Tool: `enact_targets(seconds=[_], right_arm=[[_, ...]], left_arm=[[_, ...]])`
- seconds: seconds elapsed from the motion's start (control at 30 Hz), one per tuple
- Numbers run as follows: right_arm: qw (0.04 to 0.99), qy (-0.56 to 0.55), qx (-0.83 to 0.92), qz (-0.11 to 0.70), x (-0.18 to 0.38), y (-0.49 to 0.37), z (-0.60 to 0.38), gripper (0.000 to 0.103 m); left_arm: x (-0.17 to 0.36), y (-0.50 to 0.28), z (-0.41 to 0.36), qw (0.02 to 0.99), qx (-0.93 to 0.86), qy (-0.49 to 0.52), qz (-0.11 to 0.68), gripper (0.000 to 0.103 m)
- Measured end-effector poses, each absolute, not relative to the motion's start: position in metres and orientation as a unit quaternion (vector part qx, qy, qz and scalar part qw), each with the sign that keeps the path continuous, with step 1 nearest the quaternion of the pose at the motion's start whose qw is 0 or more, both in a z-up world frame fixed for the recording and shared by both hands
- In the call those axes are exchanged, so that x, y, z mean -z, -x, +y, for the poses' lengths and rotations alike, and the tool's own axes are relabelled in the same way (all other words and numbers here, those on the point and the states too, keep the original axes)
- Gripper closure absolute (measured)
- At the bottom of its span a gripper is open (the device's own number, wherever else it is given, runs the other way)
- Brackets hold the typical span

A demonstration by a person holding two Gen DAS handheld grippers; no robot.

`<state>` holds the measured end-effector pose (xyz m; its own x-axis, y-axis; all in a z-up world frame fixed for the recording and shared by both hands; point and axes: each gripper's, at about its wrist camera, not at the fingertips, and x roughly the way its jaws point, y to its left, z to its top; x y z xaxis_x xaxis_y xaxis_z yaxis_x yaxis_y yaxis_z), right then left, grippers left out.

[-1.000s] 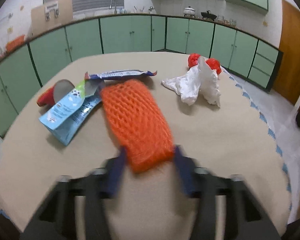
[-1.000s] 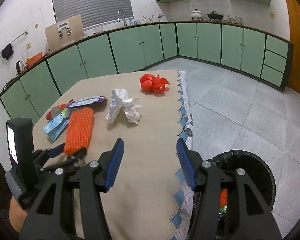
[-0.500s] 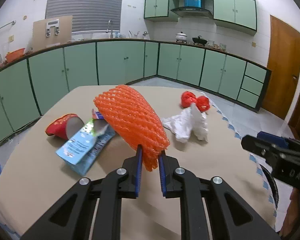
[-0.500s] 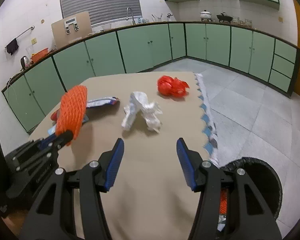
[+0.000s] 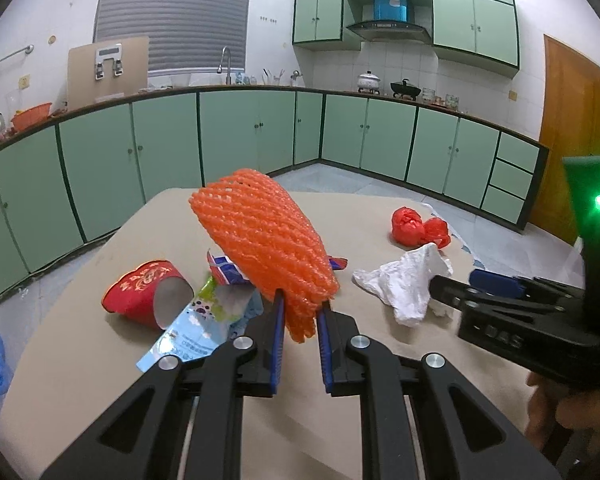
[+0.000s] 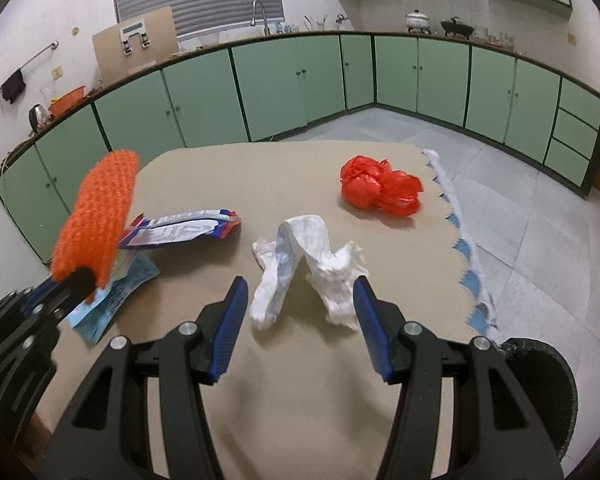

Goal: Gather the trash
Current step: 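Grasp the small orange foam net with left tool while right tool grasps white plastic bag, then carry the foam net and white bag to the bin and release both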

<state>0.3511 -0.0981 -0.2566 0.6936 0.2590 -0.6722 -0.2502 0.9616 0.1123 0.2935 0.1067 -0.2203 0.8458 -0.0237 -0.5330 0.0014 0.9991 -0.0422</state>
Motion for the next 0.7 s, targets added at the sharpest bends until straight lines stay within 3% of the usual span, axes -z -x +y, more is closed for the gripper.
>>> enact_targets(seconds=[0.13, 0.2, 0.23, 0.27, 0.33, 0.7], right_arm=[[0.917, -0.004, -0.136, 0.376, 0.264, -0.366, -0.089, 0.051], [0.912, 0.009, -0.139, 0.385, 0.268, -0.372, -0.084, 0.068], [0.911, 0.016, -0.141, 0.387, 0.269, -0.374, -0.081, 0.086], [0.911, 0.019, -0.144, 0.386, 0.268, -0.374, -0.080, 0.096], [0.912, 0.022, -0.146, 0.382, 0.265, -0.371, -0.078, 0.101], [0.923, 0.016, -0.145, 0.357, 0.237, -0.333, -0.102, 0.103]], left_arm=[[0.224, -0.300, 0.112, 0.959, 0.007, 0.023, 0.281, 0.088], [0.226, -0.305, 0.117, 0.958, 0.007, 0.030, 0.284, 0.088], [0.227, -0.307, 0.119, 0.958, 0.007, 0.031, 0.285, 0.088], [0.227, -0.308, 0.119, 0.958, 0.006, 0.030, 0.285, 0.088], [0.228, -0.312, 0.122, 0.958, 0.004, 0.028, 0.286, 0.088], [0.222, -0.310, 0.119, 0.956, 0.012, 0.030, 0.293, 0.088]])
